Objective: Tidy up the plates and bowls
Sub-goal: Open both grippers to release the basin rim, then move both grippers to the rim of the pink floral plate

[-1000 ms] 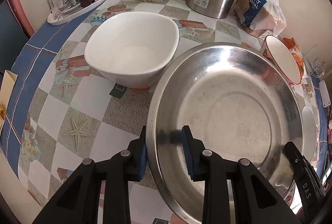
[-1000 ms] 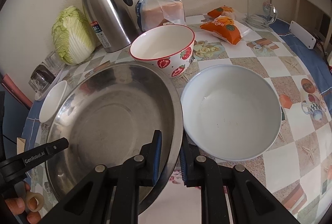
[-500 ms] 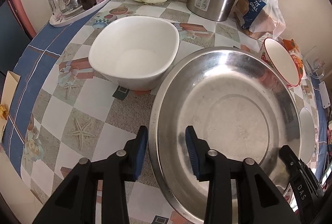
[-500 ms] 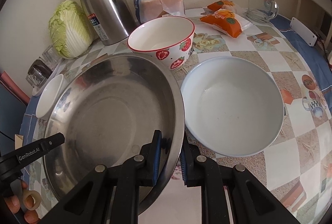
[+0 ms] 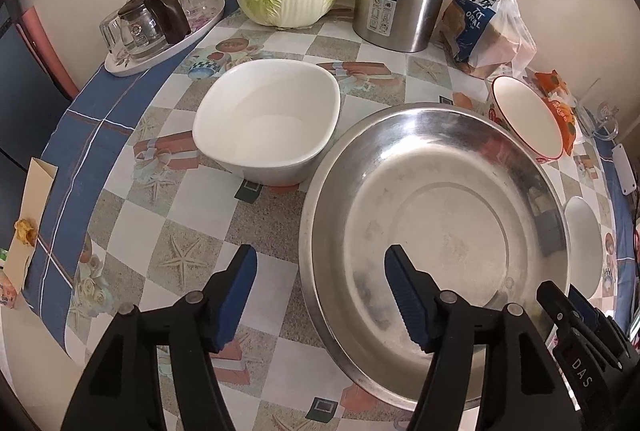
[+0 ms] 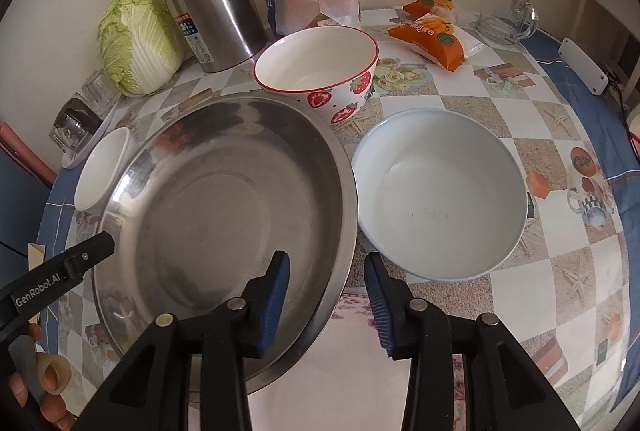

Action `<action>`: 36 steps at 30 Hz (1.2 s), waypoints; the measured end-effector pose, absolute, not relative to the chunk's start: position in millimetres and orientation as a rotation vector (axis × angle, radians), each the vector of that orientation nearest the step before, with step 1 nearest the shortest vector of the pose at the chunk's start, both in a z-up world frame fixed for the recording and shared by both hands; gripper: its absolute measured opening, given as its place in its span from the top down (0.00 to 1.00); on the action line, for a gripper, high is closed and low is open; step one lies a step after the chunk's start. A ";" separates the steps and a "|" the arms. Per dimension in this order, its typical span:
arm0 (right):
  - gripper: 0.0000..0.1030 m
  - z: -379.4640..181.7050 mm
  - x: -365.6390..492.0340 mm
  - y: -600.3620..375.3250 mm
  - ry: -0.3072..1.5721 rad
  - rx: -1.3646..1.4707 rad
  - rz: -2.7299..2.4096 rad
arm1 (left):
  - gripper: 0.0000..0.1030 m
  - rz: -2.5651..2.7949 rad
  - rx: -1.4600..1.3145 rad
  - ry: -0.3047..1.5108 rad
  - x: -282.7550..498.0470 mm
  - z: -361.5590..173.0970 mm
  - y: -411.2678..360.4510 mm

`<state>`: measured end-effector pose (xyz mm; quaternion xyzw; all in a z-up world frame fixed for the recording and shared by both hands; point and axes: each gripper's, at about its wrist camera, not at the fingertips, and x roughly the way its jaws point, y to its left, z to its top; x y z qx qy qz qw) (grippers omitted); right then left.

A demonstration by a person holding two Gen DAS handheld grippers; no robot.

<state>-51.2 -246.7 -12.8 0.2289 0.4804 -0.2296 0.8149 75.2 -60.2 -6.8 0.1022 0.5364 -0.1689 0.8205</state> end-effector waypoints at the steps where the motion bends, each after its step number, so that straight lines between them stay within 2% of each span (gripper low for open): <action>1: 0.56 -11.5 -51.3 -245.9 1.031 0.482 -0.495 | 0.32 -0.363 0.222 1.142 74.7 -6.6 -60.3; 3: 0.51 -9.1 -52.7 -246.0 1.040 0.481 -0.504 | 0.28 -0.366 0.231 1.143 73.6 -6.8 -61.8; 8: 0.42 -5.7 -58.3 -246.6 1.056 0.488 -0.528 | 0.25 -0.376 0.263 1.150 70.0 -9.6 -66.8; 12: 0.35 -4.1 -62.2 -249.4 1.051 0.503 -0.537 | 0.13 -0.384 0.282 1.151 67.0 -11.3 -70.0; 21: 0.15 -2.6 -62.8 -247.0 1.047 0.496 -0.524 | 0.12 -0.391 0.296 1.129 59.2 -11.5 -70.1; 25: 0.12 -3.6 -65.3 -245.6 1.051 0.494 -0.519 | 0.12 -0.387 0.285 1.118 54.0 -10.0 -66.3; 29: 0.04 -1.6 -71.7 -245.2 1.041 0.494 -0.528 | 0.12 -0.373 0.260 1.100 47.6 -6.0 -60.3; 36: 0.03 -1.3 -87.7 -240.2 1.044 0.468 -0.542 | 0.12 -0.330 0.196 1.081 32.4 -1.1 -47.2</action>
